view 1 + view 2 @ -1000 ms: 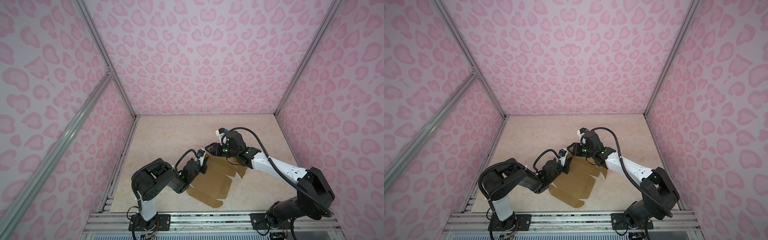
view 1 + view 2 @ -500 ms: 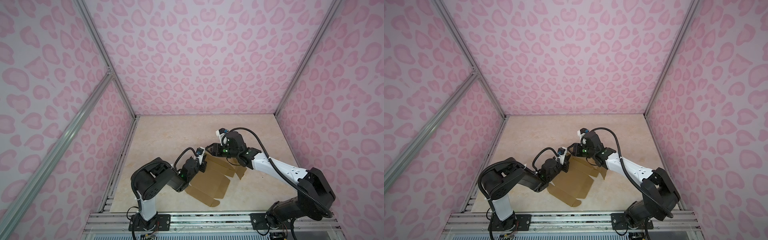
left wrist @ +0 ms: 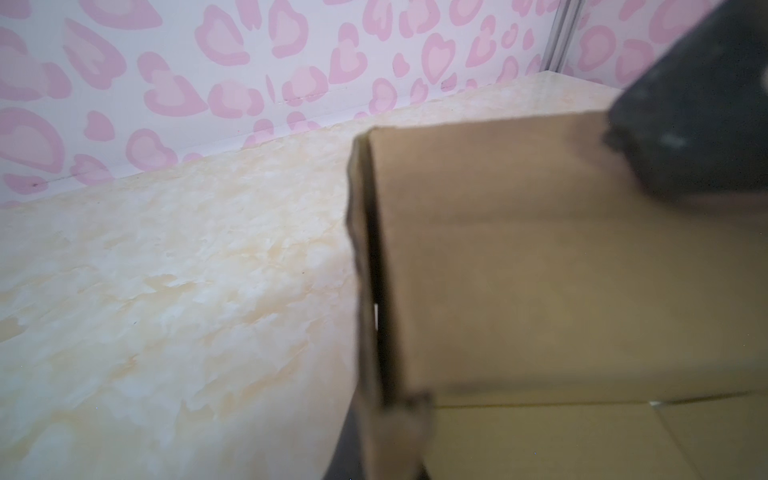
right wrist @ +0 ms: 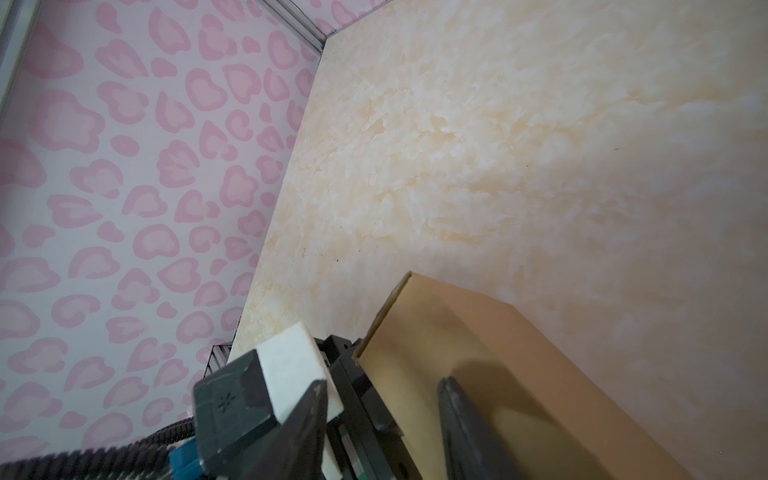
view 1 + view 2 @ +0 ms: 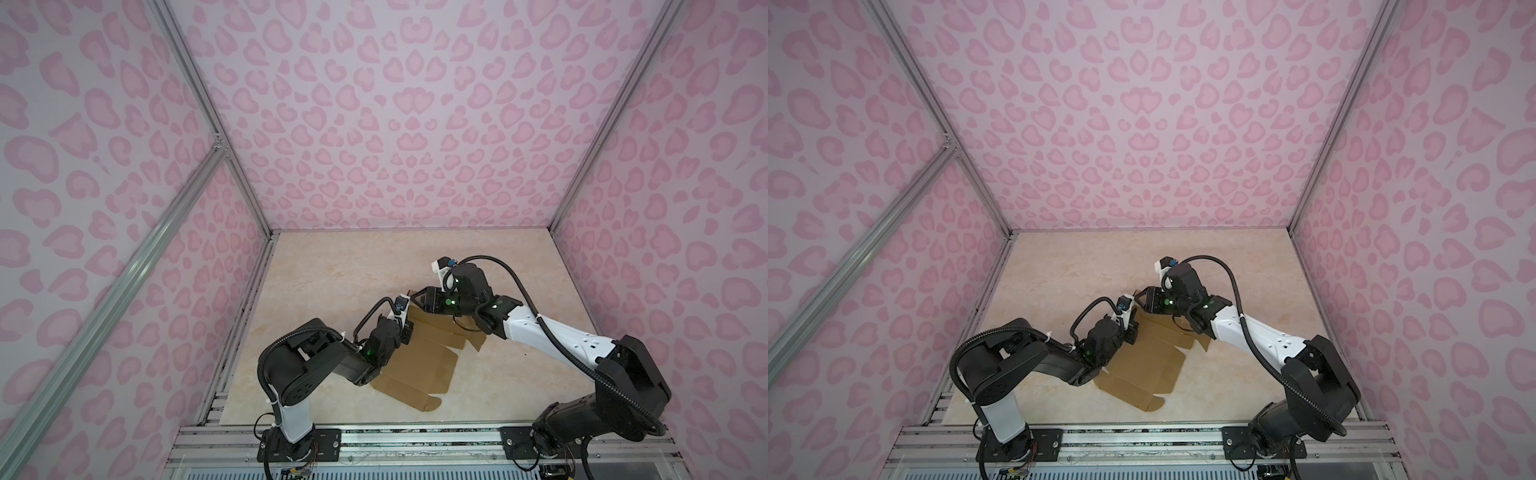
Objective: Fold the paper box
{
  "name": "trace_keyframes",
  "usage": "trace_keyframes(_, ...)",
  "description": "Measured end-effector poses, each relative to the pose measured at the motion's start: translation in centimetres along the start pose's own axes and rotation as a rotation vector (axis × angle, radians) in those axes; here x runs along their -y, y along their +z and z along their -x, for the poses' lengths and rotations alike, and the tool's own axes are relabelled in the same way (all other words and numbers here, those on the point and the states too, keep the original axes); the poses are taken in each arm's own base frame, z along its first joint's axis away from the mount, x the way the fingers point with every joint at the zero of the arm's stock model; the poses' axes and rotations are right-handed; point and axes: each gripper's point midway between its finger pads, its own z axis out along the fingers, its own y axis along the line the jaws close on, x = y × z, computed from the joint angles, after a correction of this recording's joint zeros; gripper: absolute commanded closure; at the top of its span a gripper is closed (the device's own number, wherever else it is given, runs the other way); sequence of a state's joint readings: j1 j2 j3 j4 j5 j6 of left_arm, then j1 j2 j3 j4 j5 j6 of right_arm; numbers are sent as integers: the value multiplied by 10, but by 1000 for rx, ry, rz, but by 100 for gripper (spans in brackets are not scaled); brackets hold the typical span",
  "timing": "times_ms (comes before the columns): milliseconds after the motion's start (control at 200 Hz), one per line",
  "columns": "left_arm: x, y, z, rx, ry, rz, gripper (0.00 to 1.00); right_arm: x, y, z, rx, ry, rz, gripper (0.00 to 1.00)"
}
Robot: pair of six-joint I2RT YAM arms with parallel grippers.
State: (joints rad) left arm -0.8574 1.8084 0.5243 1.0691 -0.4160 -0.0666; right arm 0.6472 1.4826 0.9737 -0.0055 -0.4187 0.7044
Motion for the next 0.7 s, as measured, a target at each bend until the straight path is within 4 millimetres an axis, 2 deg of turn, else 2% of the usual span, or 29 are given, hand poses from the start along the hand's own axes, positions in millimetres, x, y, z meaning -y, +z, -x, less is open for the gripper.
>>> trace_keyframes(260,-9,-7,-3,0,-3,75,97,-2,3,-4,-13,-3,5,53)
trace_keyframes(565,-24,-21,-8,27,-135,129,97,-11,6,-11,-30,-7,24,53)
trace_keyframes(700,-24,-24,-9,35,-163,137,97,-13,9,-14,-36,-12,28,53)
